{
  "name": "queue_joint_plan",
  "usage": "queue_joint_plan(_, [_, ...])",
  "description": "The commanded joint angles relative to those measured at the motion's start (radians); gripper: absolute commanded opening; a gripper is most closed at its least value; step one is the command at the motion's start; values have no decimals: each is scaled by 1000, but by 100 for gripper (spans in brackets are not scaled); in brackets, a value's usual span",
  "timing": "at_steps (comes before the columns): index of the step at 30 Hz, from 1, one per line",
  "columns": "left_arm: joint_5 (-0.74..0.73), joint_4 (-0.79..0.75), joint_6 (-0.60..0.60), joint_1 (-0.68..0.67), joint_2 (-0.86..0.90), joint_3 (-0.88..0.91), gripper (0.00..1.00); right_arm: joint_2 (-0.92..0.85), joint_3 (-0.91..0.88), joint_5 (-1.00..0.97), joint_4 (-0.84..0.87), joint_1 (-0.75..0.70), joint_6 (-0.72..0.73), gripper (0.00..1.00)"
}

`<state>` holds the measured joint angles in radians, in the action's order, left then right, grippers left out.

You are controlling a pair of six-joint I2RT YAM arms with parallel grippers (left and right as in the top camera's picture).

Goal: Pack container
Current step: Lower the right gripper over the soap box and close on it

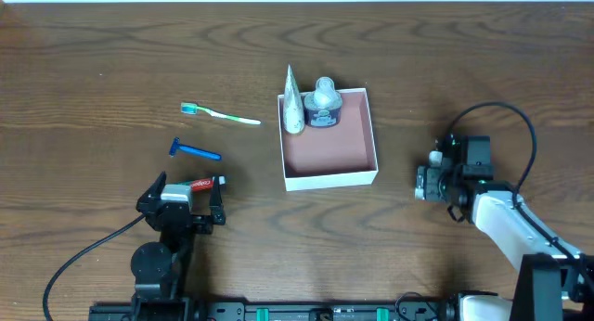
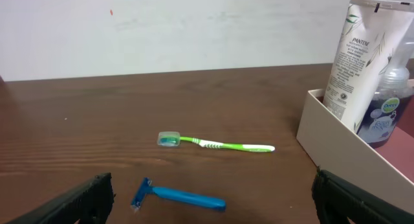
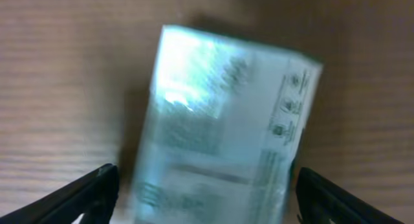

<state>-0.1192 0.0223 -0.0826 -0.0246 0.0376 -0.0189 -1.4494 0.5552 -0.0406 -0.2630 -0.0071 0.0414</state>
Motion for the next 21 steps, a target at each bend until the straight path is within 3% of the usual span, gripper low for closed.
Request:
queue_joint_plan(1, [-8, 37, -3, -4, 1, 15, 98, -10, -10, -77, 20, -13, -35, 91])
queue_joint_plan(5, [-8, 37, -3, -4, 1, 15, 98, -10, -10, -76, 43, -13, -59, 92])
queue_joint_plan(11, [-8, 37, -3, -4, 1, 15, 98, -10, -10, -75, 44, -13, -57, 84])
queue_joint_plan(17, [-8, 37, -3, -4, 1, 15, 98, -10, -10, -65, 96, -13, -57, 96])
queue_joint_plan(21, [-8, 37, -3, -4, 1, 15, 98, -10, -10, -63, 156, -13, -57, 95])
